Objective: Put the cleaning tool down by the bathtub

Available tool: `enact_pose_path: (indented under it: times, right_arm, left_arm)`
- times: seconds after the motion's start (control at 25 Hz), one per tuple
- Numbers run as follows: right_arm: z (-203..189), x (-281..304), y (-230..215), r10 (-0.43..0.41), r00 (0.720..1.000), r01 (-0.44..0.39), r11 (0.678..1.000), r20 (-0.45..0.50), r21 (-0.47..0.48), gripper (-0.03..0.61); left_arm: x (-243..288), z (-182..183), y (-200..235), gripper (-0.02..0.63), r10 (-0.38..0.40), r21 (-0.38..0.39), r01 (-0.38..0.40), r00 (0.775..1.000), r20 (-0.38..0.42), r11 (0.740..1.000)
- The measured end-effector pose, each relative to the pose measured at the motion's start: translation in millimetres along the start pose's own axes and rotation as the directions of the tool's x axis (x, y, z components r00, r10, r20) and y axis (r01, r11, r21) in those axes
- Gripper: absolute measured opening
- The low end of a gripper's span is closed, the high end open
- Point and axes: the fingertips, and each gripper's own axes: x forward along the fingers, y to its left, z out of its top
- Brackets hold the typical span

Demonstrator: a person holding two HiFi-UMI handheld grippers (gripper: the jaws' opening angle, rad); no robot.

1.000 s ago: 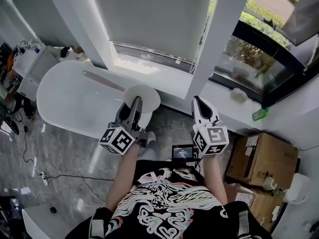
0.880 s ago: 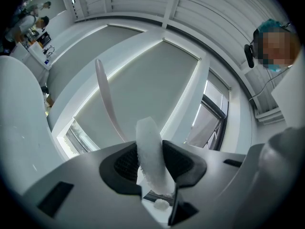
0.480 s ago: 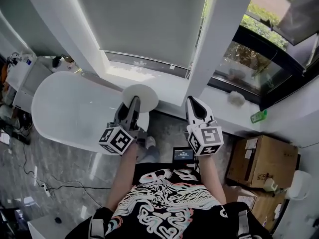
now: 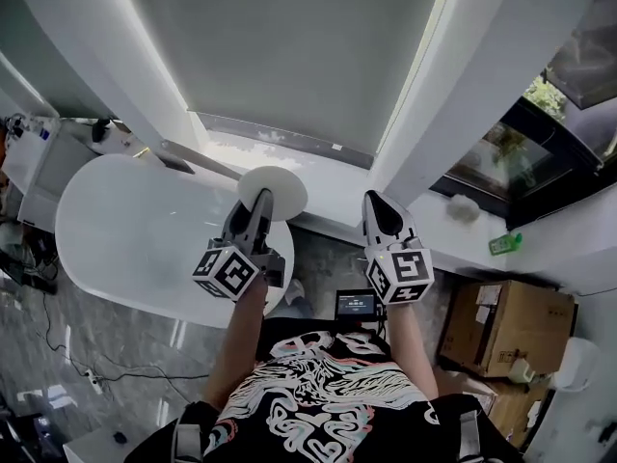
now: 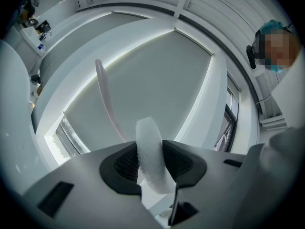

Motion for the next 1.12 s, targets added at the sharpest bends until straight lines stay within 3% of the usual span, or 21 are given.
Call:
enact_pose_path:
  times: [0.6, 1.12]
  right_arm:
    - [-16.1, 132.5, 3.0, -0.053, 0.995, 0.049, 0.998, -0.089, -0.039, 0.028]
    - [-17.8, 173.8, -12.6, -0.023, 0.997, 0.021, 0.999, -0.078, -0.028, 0.028]
  left_arm:
    - [75.9, 40.9, 118.3, 0.143, 0.017, -0.039, -0.018, 0.999, -0.039, 0.999]
    - [111.7, 32.3, 140.3, 0.143, 0.053, -0.050, -0.056, 0.997, -0.055, 0.997]
